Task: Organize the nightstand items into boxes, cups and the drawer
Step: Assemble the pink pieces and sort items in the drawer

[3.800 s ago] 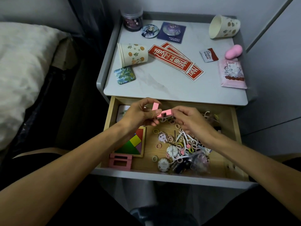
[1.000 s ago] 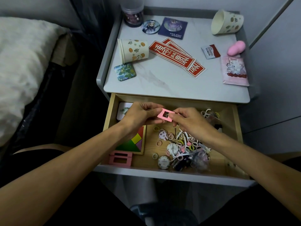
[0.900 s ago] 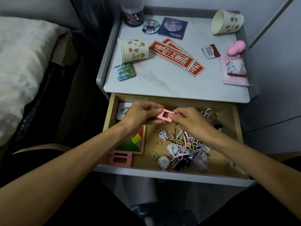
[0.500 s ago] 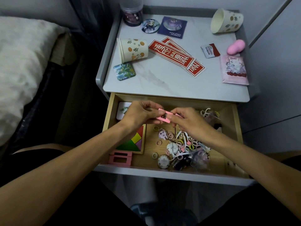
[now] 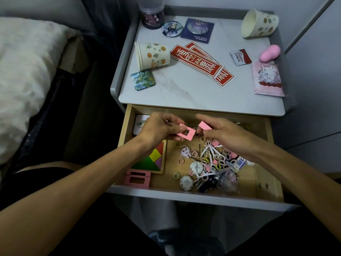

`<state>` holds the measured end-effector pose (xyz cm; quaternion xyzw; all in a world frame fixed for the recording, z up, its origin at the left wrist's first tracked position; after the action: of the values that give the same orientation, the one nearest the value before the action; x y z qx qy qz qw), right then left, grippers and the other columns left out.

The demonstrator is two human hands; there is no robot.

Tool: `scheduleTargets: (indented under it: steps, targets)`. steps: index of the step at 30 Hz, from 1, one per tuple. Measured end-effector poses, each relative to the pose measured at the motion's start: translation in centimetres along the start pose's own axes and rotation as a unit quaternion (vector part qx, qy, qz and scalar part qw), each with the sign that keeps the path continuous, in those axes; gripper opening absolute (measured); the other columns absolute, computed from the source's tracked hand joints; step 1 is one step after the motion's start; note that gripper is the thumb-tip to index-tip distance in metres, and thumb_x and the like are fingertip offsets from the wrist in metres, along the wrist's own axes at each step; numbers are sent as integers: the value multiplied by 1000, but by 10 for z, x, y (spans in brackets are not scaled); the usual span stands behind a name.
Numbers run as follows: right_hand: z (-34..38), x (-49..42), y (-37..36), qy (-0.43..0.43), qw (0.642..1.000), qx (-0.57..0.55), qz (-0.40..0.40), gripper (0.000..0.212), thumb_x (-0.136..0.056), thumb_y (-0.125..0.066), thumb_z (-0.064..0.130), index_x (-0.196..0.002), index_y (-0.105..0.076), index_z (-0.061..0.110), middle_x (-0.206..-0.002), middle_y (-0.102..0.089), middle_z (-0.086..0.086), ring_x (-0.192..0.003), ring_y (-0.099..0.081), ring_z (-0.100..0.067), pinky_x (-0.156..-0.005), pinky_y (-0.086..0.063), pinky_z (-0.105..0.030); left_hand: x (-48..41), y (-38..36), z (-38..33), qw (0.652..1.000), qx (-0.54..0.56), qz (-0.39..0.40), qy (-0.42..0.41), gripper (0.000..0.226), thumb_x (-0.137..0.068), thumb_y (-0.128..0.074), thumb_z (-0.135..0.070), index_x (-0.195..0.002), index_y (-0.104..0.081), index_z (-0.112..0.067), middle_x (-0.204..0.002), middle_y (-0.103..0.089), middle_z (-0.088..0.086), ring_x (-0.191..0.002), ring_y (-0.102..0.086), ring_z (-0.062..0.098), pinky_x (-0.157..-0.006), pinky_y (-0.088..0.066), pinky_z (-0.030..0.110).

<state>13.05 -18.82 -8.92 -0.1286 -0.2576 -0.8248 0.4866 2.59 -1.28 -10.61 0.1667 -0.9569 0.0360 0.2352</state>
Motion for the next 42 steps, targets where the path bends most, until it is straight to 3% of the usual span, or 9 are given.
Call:
scheduleTargets:
  steps: [5, 9, 13, 18, 21, 25, 32, 37, 42]
  targets:
    - [0, -1, 2, 24, 996, -82, -40, 28, -101, -47, 6, -129, -48, 10, -100, -70, -10, -83, -67, -16, -77, -54, -29, 2, -1, -1, 1000, -2, 10, 4, 8, -87, -68, 2, -93, -69, -3, -82, -75, 15, -65, -72, 20, -60, -59, 20]
    - [-2, -1, -4, 56, 984, 161, -47, 12, -101, -49, 17, -113, -47, 17, -87, -70, -1, -73, -65, -17, -64, -47, -26, 1, -3, -1, 1000, 1, 15, 5, 9, -86, -68, 4, -90, -69, -5, -74, -75, 9, -62, -71, 16, -59, -58, 20]
    - [-2, -1, -7, 66, 962, 262, -47, 11, -100, -49, 22, -109, -43, 25, -83, -61, -1, -70, -57, -22, -50, -32, -23, 0, -2, -1, 1000, -10, 18, 1, 8, -87, -68, 3, -91, -69, -4, -76, -76, 8, -65, -71, 17, -61, -60, 21]
    - [-4, -3, -5, 81, 955, 284, -17, 16, -103, -43, 27, -117, -42, 19, -83, -60, -4, -70, -56, -24, -58, -37, -33, 1, 1, -2, 1000, -22, 15, -8, 10, -87, -68, 2, -97, -69, 2, -81, -75, 14, -65, -72, 16, -62, -60, 22]
    - [-8, -3, -8, 111, 947, 303, -6, 24, -104, -40, 29, -121, -50, 15, -89, -61, 0, -76, -55, -13, -60, -36, -22, 0, 1, -1, 999, -33, 16, -13, 9, -86, -69, 2, -95, -69, -1, -85, -75, 18, -69, -73, 18, -64, -61, 24]
    - [-8, -6, -2, 120, 953, 274, -48, 29, -101, -49, 31, -124, -62, 19, -105, -61, 2, -97, -56, -13, -81, -43, -32, 0, 0, 1, 999, -40, 20, -17, 9, -85, -70, 3, -94, -69, -2, -86, -75, 19, -73, -74, 22, -63, -61, 24]
    - [-3, -8, -7, 113, 968, 194, -111, 29, -98, -57, 29, -126, -65, 25, -91, -55, 6, -90, -54, -10, -74, -40, -29, -1, -3, 1, 999, -34, 31, -18, 14, -83, -71, 4, -95, -68, -3, -84, -75, 14, -71, -74, 19, -61, -59, 21]
    - [1, -5, -19, 123, 971, 105, -176, 21, -87, -72, 23, -106, -65, 24, -85, -61, 11, -71, -57, 10, -59, -42, -7, -1, -6, 2, 998, -22, 52, -21, 18, -85, -71, 0, -102, -71, -5, -88, -76, 15, -70, -73, 17, -64, -59, 22]
    - [2, -6, -21, 138, 967, 68, -201, 12, -84, -76, 19, -95, -71, 19, -87, -69, 9, -82, -64, 3, -69, -50, -11, -1, -4, 5, 999, -1, 46, -1, 19, -87, -70, 0, -106, -71, -1, -89, -76, 16, -72, -73, 20, -66, -60, 21]
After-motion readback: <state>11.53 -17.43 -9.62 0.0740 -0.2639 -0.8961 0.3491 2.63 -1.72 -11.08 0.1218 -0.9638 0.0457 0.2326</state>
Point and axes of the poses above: each hand's wrist, its own x-axis away from the middle knuckle, its own y-axis out of the back of the hand, z = x × y, the point moved 1 cm from there along -x, towards the middle knuckle
